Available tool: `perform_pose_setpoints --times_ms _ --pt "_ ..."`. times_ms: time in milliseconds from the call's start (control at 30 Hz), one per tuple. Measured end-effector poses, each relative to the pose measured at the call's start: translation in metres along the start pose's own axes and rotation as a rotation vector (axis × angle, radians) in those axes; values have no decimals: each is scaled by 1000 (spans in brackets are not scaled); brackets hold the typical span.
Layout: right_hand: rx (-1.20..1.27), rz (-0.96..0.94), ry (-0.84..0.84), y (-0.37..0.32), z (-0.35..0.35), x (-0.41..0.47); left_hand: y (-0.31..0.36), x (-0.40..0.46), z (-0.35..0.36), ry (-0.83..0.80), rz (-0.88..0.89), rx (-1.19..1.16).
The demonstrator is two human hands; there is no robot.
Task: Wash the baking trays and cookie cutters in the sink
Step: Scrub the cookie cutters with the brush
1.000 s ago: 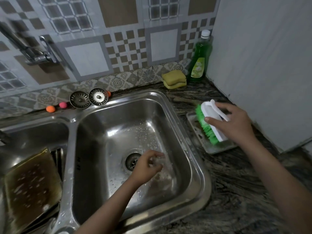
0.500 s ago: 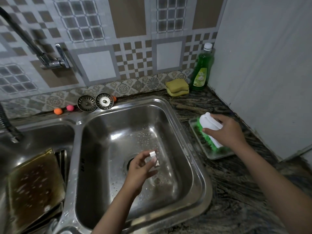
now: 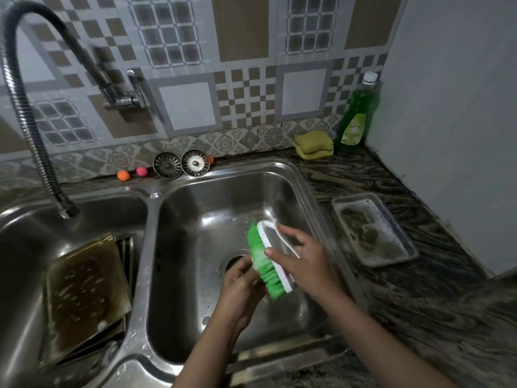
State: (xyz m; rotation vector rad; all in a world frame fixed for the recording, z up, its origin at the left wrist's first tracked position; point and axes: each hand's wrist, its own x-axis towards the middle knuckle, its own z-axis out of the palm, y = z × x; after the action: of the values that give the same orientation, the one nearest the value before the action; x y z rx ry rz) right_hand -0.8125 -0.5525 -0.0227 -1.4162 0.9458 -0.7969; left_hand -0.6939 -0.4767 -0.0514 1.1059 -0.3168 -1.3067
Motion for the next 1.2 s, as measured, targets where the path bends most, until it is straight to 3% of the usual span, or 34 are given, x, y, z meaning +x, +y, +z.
perform_pose_setpoints --times_ms 133,267,367,467,700,800,867,933,1033,1133,1200 --pt "-91 -13 1 26 10 14 -6 -8 -20 92 -33 12" --pt "-273 75 96 33 -4 30 -3 -14 -30 26 18 33" --pt "-85 79 139 25 -10 23 4 -12 -31 57 59 52" --pt "178 59 21 18 7 2 4 -8 -30 82 39 18" --pt "-26 -12 34 35 14 -4 -4 -14 -40 30 9 -35" --pt "-132 46 87 37 7 7 -5 -18 -44 1 5 -35" --pt "-103 91 144 32 1 12 -2 -19 -44 14 57 84" --pt "55 113 169 26 -5 15 3 -18 -44 60 135 349" --pt "231 168 62 18 -7 11 10 -17 -44 66 186 702" --pt "267 245 -47 20 -1 6 19 -18 -42 -8 180 798" --pt "364 353 -21 26 4 3 22 -19 -41 -1 204 746"
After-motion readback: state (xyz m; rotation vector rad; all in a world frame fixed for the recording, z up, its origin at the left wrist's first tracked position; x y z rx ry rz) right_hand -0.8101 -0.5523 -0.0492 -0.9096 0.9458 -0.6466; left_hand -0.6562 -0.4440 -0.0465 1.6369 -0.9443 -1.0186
